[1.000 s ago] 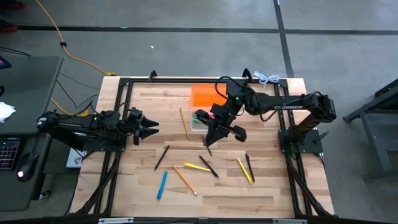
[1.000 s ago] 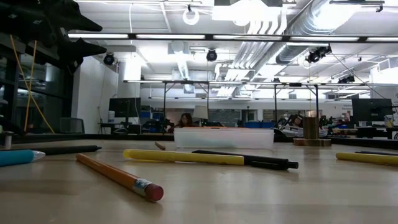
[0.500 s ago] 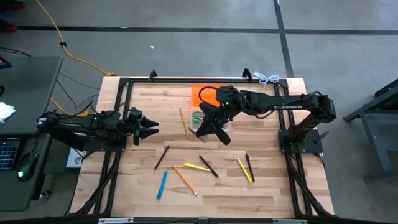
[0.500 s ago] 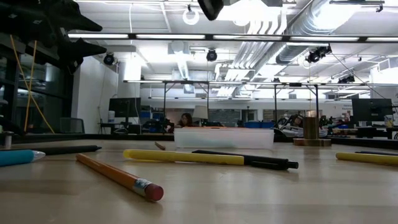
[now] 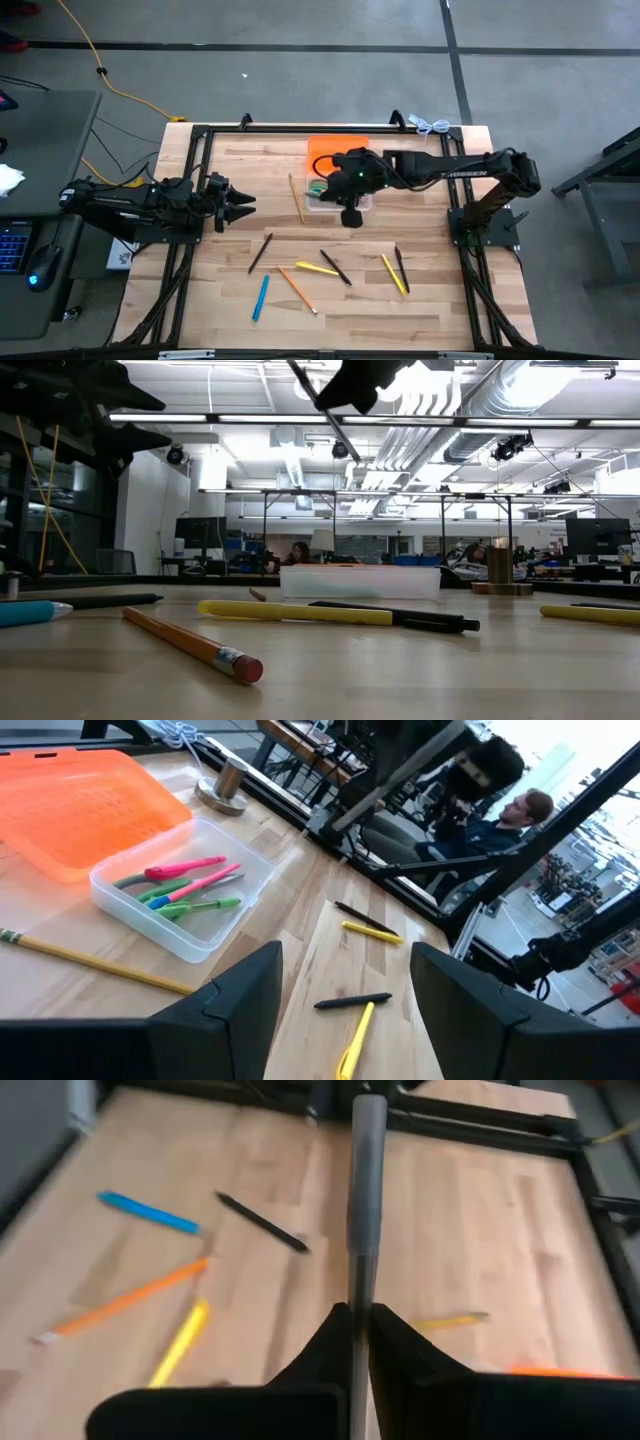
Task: Pick & place school supplies into a supply box
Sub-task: Put the gray pen into the supply box
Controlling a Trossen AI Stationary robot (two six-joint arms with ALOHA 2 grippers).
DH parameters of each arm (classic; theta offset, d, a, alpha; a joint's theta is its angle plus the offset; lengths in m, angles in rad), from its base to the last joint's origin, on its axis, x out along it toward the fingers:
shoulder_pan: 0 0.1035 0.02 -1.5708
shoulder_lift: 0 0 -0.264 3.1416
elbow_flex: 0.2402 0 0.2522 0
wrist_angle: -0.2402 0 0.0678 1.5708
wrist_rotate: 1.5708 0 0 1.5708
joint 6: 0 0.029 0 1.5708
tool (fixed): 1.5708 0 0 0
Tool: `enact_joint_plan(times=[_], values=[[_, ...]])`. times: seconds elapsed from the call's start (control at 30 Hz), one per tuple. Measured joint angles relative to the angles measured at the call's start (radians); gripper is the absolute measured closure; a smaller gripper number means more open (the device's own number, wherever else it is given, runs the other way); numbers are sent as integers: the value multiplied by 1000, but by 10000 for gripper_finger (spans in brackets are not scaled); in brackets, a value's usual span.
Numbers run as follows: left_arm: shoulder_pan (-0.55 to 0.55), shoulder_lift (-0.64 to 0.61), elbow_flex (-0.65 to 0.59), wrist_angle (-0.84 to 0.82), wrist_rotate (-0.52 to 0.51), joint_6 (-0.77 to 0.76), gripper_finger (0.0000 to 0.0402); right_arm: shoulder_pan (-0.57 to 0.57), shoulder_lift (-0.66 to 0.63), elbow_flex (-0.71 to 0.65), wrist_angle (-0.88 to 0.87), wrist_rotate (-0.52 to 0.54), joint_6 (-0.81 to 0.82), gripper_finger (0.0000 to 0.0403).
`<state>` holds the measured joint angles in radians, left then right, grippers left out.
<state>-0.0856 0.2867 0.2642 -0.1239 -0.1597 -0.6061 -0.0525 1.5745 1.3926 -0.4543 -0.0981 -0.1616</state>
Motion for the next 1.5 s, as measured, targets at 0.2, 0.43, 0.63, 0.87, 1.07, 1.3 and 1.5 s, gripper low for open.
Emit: enact_joint_plan(times=[0.2,0.43,0.63,0.87,1.07,1.3,1.5], values=[[0,0,0,0,-8,-1,151,34,0,0,-40,197,-72,400],[0,0,0,0,-16,-1,151,60,0,0,-74,375,-130,400],[0,0,0,1,-28,-5,151,81,0,0,-108,561,-167,401],[0,0,0,1,-35,-5,151,88,1,0,-152,656,-181,401],[0,0,0,1,-37,-5,151,88,1,0,-153,663,-181,400],[0,0,0,1,-37,-5,151,85,38,0,-154,634,-180,398],[0,0,0,1,-37,-5,151,65,121,0,-160,594,-180,399]])
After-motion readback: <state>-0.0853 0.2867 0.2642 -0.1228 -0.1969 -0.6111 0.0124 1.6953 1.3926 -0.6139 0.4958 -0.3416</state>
